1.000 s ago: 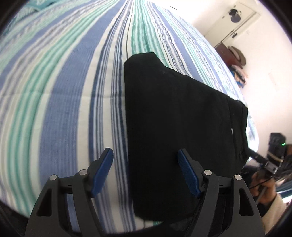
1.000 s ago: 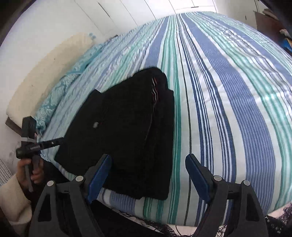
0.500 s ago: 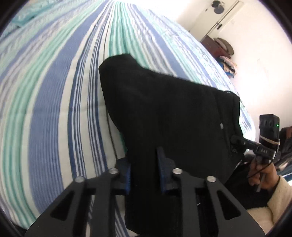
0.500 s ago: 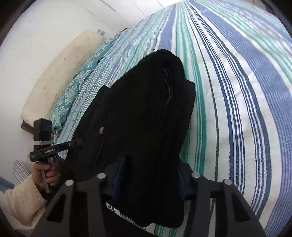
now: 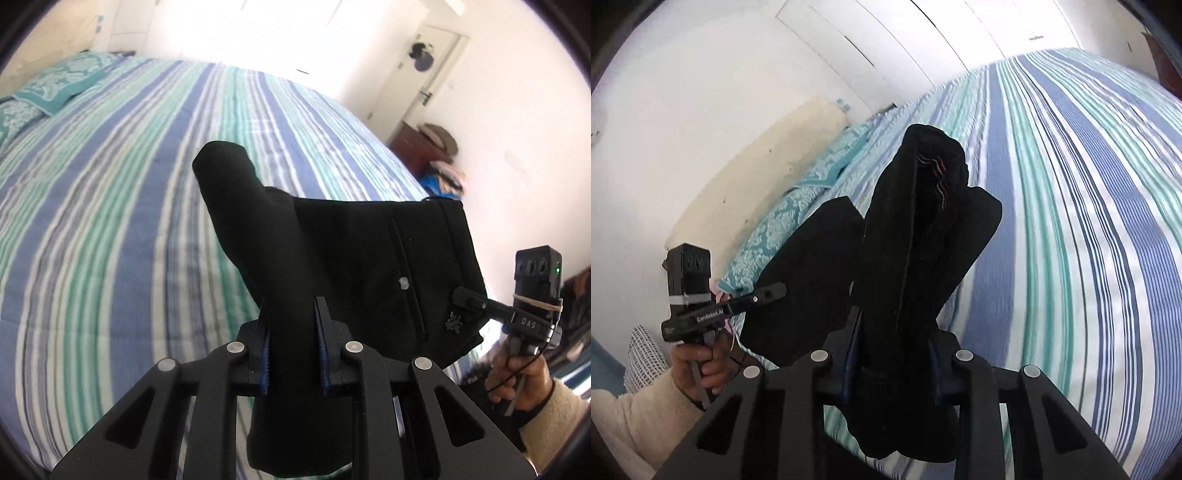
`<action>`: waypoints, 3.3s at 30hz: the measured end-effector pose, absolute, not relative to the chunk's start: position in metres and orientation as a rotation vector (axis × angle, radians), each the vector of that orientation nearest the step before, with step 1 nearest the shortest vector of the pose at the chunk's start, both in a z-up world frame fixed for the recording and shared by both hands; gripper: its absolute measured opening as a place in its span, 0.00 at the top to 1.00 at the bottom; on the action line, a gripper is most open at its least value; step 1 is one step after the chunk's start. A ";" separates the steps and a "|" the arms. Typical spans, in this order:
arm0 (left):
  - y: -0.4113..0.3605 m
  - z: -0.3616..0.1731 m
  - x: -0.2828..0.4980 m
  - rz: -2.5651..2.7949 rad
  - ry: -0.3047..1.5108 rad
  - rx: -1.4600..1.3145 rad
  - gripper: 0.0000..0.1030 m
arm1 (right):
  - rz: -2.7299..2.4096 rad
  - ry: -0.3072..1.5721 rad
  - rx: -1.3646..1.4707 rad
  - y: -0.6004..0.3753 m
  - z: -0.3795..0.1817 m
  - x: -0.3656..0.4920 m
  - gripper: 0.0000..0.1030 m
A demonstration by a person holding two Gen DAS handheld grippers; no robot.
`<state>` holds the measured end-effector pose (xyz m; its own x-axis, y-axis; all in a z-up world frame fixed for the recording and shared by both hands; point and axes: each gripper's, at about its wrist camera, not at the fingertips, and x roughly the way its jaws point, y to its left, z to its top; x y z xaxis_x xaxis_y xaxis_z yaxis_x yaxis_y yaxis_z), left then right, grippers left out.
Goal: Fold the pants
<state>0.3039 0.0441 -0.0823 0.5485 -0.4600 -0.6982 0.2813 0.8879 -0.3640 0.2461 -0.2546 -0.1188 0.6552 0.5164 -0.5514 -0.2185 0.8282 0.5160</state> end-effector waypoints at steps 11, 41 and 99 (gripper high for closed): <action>0.044 -0.131 0.252 -0.112 0.966 0.071 0.30 | 0.093 0.852 0.369 -0.270 -0.154 0.229 0.00; -0.007 -0.009 0.103 0.012 0.817 0.099 0.25 | -0.018 0.747 -0.021 -0.137 -0.021 0.054 0.00; -0.005 -0.011 0.051 -0.052 0.941 0.053 0.25 | -0.097 0.799 -0.131 -0.114 -0.009 0.012 0.00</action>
<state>0.0508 -0.0046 -0.0114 0.5880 -0.0213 -0.8086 0.0671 0.9975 0.0226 0.0116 -0.1138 -0.0085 0.6940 -0.1357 -0.7071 0.0368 0.9875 -0.1534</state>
